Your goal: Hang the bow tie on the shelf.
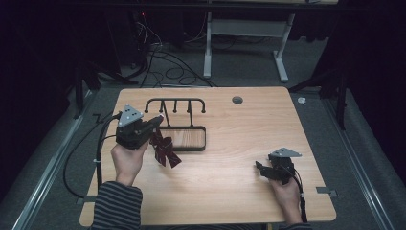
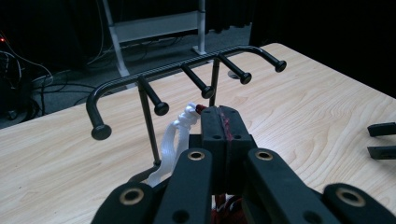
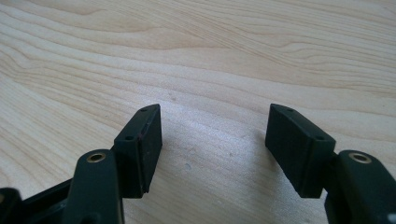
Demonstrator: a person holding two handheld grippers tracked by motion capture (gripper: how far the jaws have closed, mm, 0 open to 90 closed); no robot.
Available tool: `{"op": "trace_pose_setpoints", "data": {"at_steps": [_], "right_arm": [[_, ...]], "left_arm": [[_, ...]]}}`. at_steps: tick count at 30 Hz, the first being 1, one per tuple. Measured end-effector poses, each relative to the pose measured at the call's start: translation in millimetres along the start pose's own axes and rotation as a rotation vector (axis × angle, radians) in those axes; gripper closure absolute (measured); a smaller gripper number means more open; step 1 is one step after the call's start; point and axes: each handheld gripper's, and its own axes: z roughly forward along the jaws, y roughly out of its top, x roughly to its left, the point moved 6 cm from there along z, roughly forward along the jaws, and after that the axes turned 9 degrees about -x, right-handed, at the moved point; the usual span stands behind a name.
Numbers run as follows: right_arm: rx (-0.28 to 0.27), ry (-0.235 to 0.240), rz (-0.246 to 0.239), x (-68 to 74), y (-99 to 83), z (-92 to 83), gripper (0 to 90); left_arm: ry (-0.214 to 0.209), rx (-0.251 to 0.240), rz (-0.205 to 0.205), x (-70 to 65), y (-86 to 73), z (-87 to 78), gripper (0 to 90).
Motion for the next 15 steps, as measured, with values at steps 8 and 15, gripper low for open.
{"op": "trace_pose_setpoints", "data": {"at_steps": [8,15], "right_arm": [[0.001,0.001,0.002,0.1,-0.1,-0.1,37.7],[0.0,0.001,0.003,0.0,-0.1,-0.1,37.7]], "left_arm": [[-0.003,0.001,0.0,-3.0,4.7,8.0,90.0],[-0.006,0.0,-0.013,-3.5,7.2,16.6,90.0]]}}
